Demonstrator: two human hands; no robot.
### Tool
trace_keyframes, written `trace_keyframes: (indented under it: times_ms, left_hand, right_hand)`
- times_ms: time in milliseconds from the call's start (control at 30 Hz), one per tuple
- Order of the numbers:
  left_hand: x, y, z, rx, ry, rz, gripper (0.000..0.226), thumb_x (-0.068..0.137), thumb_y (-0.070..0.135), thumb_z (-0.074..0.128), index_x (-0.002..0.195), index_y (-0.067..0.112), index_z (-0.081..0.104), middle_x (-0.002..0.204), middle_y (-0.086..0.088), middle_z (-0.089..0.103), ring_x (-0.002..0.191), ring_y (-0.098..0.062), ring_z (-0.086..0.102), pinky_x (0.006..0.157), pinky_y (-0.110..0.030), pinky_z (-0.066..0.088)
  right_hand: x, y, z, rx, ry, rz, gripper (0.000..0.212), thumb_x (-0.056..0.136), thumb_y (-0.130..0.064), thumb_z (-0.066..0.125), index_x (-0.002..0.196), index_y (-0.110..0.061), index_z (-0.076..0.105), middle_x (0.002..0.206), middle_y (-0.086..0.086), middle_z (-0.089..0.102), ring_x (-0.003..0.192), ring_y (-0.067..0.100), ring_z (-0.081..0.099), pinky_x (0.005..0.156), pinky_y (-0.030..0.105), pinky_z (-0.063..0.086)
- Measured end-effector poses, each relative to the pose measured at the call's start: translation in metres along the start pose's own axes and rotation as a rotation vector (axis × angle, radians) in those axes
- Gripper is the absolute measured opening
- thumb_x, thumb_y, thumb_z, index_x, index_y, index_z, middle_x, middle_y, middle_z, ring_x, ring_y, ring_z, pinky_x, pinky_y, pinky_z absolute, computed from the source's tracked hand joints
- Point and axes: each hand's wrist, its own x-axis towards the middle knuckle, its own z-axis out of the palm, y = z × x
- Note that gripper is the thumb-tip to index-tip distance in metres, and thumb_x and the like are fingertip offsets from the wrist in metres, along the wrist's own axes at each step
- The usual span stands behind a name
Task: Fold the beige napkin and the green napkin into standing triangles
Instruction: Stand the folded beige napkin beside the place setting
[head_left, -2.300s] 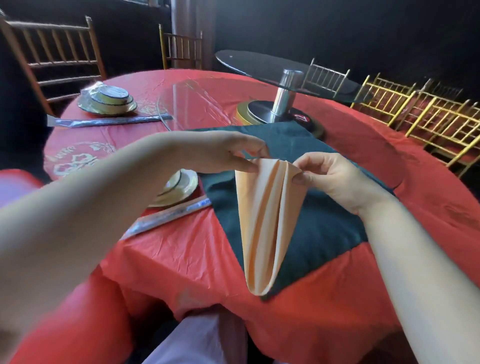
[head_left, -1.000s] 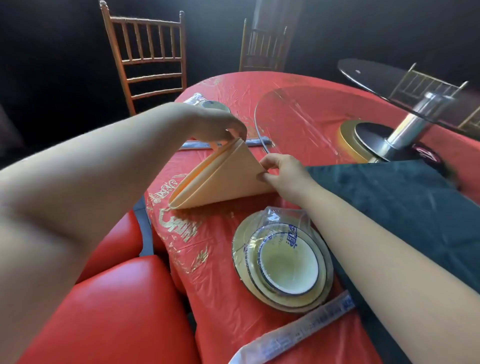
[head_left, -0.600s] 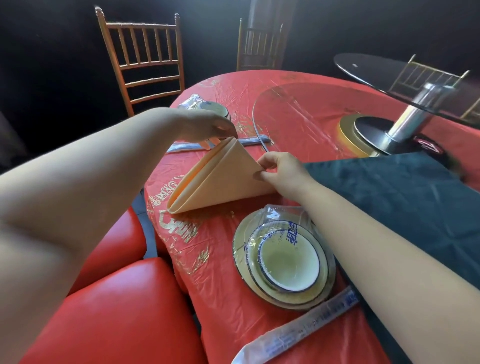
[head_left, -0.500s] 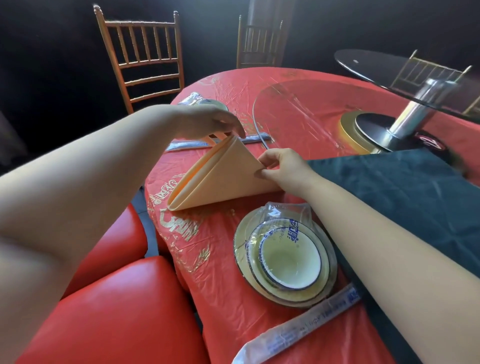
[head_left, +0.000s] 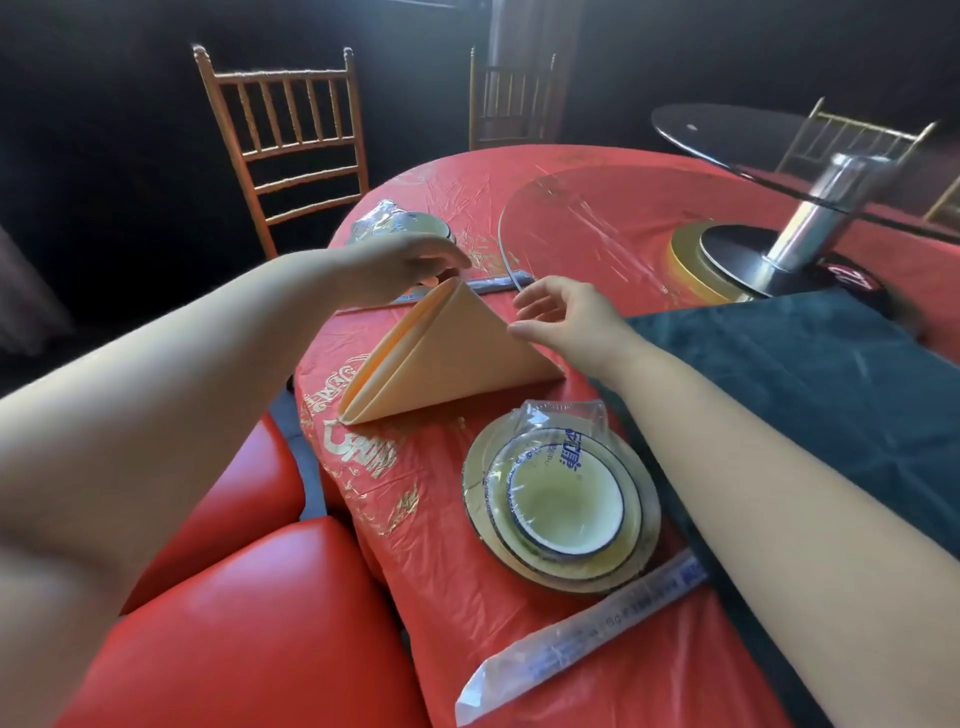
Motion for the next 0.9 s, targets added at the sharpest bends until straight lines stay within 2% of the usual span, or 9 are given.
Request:
trace_keyframes:
  times_ms: [100, 200, 300, 367, 433, 500, 667, 800, 900]
  left_hand:
    - [0.003, -0.002, 0.002, 0.034, 0.061, 0.017, 0.032, 0.097, 0.013, 0.039, 0.127, 0.018, 0.048, 0.136, -0.007, 0.049, 0.127, -0.022, 0.044, 0.100, -0.027, 0.035]
    - [0.000, 0.013, 0.007, 0.062, 0.089, 0.058, 0.033, 0.097, 0.017, 0.043, 0.130, 0.021, 0.046, 0.137, -0.002, 0.047, 0.125, -0.020, 0.044, 0.093, -0.023, 0.034]
    - [-0.010, 0.052, 0.024, 0.176, 0.144, 0.239, 0.041, 0.094, 0.025, 0.050, 0.133, 0.029, 0.041, 0.142, -0.001, 0.039, 0.131, -0.022, 0.032, 0.104, -0.033, 0.026]
    - [-0.024, 0.090, 0.045, 0.160, 0.138, 0.402, 0.045, 0.092, 0.027, 0.053, 0.135, 0.025, 0.041, 0.142, -0.001, 0.039, 0.134, -0.021, 0.026, 0.105, -0.026, 0.019]
    - [-0.040, 0.128, 0.077, 0.132, 0.059, 0.574, 0.053, 0.087, 0.037, 0.050, 0.137, 0.020, 0.040, 0.141, -0.002, 0.041, 0.135, -0.022, 0.027, 0.108, -0.026, 0.017]
    - [-0.056, 0.161, 0.117, 0.134, -0.086, 0.671, 0.063, 0.082, 0.044, 0.044, 0.140, 0.020, 0.035, 0.145, 0.000, 0.038, 0.138, -0.021, 0.023, 0.112, -0.031, 0.013]
    - [-0.088, 0.211, 0.236, 0.233, -0.464, 0.653, 0.064, 0.094, 0.040, 0.045, 0.147, 0.027, 0.013, 0.155, 0.012, 0.013, 0.144, -0.010, -0.001, 0.114, -0.036, -0.003]
    - [-0.106, 0.227, 0.302, 0.342, -0.570, 0.615, 0.075, 0.092, 0.055, 0.036, 0.149, 0.022, 0.001, 0.157, 0.009, -0.001, 0.143, -0.010, -0.009, 0.115, -0.039, -0.009]
    - [-0.112, 0.235, 0.324, 0.409, -0.536, 0.613, 0.081, 0.087, 0.066, 0.030, 0.148, 0.024, -0.004, 0.156, 0.007, -0.008, 0.143, -0.012, -0.012, 0.116, -0.043, -0.008]
  right_hand:
    - [-0.033, -0.006, -0.034, 0.055, 0.043, -0.059, 0.025, 0.081, -0.023, 0.070, 0.104, -0.020, 0.061, 0.100, -0.002, 0.067, 0.094, 0.009, 0.061, 0.083, 0.019, 0.047]
    - [-0.076, 0.007, -0.073, 0.053, 0.029, -0.031, 0.020, 0.084, -0.022, 0.066, 0.104, -0.022, 0.061, 0.100, -0.004, 0.067, 0.096, 0.007, 0.061, 0.088, 0.019, 0.045]
    - [-0.127, 0.031, -0.114, 0.056, 0.076, 0.041, 0.014, 0.085, -0.017, 0.065, 0.099, -0.019, 0.064, 0.101, 0.001, 0.069, 0.099, 0.012, 0.062, 0.092, 0.023, 0.046]
    - [-0.164, 0.050, -0.138, 0.067, 0.148, 0.086, 0.010, 0.086, -0.015, 0.064, 0.095, -0.019, 0.065, 0.101, 0.003, 0.069, 0.095, 0.008, 0.063, 0.087, 0.015, 0.047]
    - [-0.203, 0.071, -0.157, 0.084, 0.216, 0.138, 0.008, 0.087, -0.014, 0.062, 0.092, -0.020, 0.065, 0.099, 0.002, 0.070, 0.091, 0.003, 0.062, 0.083, 0.009, 0.045]
    - [-0.241, 0.092, -0.171, 0.085, 0.260, 0.196, 0.008, 0.087, -0.014, 0.061, 0.091, -0.020, 0.065, 0.098, 0.001, 0.070, 0.092, 0.005, 0.062, 0.085, 0.012, 0.045]
    - [-0.316, 0.138, -0.180, -0.052, 0.236, 0.305, 0.012, 0.086, -0.009, 0.062, 0.092, -0.019, 0.066, 0.100, -0.001, 0.069, 0.091, 0.003, 0.061, 0.090, 0.017, 0.044]
    - [-0.357, 0.165, -0.176, -0.267, 0.102, 0.265, 0.027, 0.086, -0.015, 0.064, 0.112, -0.024, 0.062, 0.123, -0.010, 0.055, 0.115, -0.002, 0.047, 0.097, -0.001, 0.025]
    - [-0.373, 0.179, -0.177, -0.334, 0.056, 0.258, 0.040, 0.089, -0.022, 0.060, 0.128, -0.025, 0.052, 0.141, -0.008, 0.042, 0.132, 0.001, 0.033, 0.113, 0.019, 0.019]
